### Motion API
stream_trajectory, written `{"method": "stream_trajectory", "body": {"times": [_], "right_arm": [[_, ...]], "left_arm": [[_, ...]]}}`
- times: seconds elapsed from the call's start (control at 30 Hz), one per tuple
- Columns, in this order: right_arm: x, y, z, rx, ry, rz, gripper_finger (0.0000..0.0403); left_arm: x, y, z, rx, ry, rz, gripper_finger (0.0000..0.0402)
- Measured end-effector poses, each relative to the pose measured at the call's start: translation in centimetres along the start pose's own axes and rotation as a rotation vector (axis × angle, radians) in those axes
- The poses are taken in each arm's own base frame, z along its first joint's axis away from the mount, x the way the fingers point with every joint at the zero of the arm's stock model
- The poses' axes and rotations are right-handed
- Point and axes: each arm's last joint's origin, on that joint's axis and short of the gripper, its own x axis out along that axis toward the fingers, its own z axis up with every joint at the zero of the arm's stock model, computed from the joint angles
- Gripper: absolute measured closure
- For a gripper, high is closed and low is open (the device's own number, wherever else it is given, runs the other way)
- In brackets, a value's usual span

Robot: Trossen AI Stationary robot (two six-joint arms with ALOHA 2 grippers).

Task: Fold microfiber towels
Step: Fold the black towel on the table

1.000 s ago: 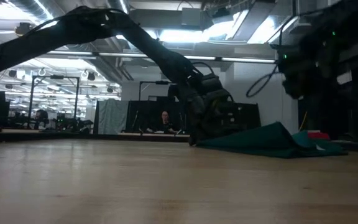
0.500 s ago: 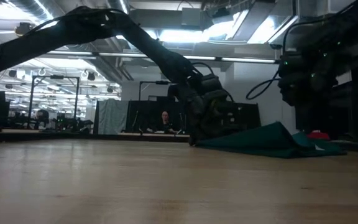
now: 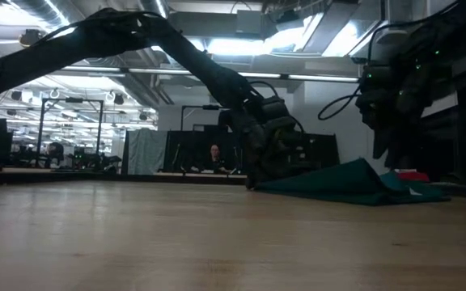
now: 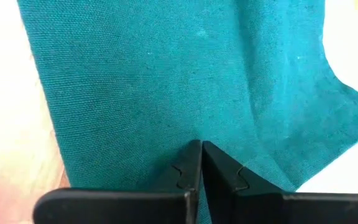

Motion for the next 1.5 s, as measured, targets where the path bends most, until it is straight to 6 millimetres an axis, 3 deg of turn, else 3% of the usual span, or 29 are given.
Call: {"method": "stream_trajectory", "body": {"times": [0.2,0.33,0.67,0.9,1.1,1.27,1.5], "right_arm": [[0.4,-0.1,0.1,0.001,0.015,-0.006,0.0265],[1.8,-0.8,-0.2,0.029,0.075,-0.015,0.0274],[2.8,-0.7,0.6,0.036,0.074,0.076,0.0253],[1.7,-0.2,1.6,0.05,0.053,0.089,0.024],[-0.7,1.3,2.6,0.094,0.104,0.111,0.0232],[-1.9,3.8,0.6,0.096,0.232,0.175,0.0229],[0.1,5.2,-3.5,0.186,0.347,0.148,0.0234]], "left_arm": [[0.0,0.0,0.0,-0.001,-0.001,0.0,0.0394],[0.0,0.0,0.0,-0.002,-0.002,0.0,0.0394],[0.0,0.0,0.0,-0.003,-0.005,-0.003,0.0391],[0.0,0.1,0.1,0.003,-0.007,-0.004,0.0391],[0.0,0.1,0.1,0.004,-0.01,-0.004,0.039],[-0.1,0.3,0.1,0.003,-0.017,0.005,0.0389],[-0.2,0.4,0.3,0.031,-0.039,0.008,0.0387]]}}
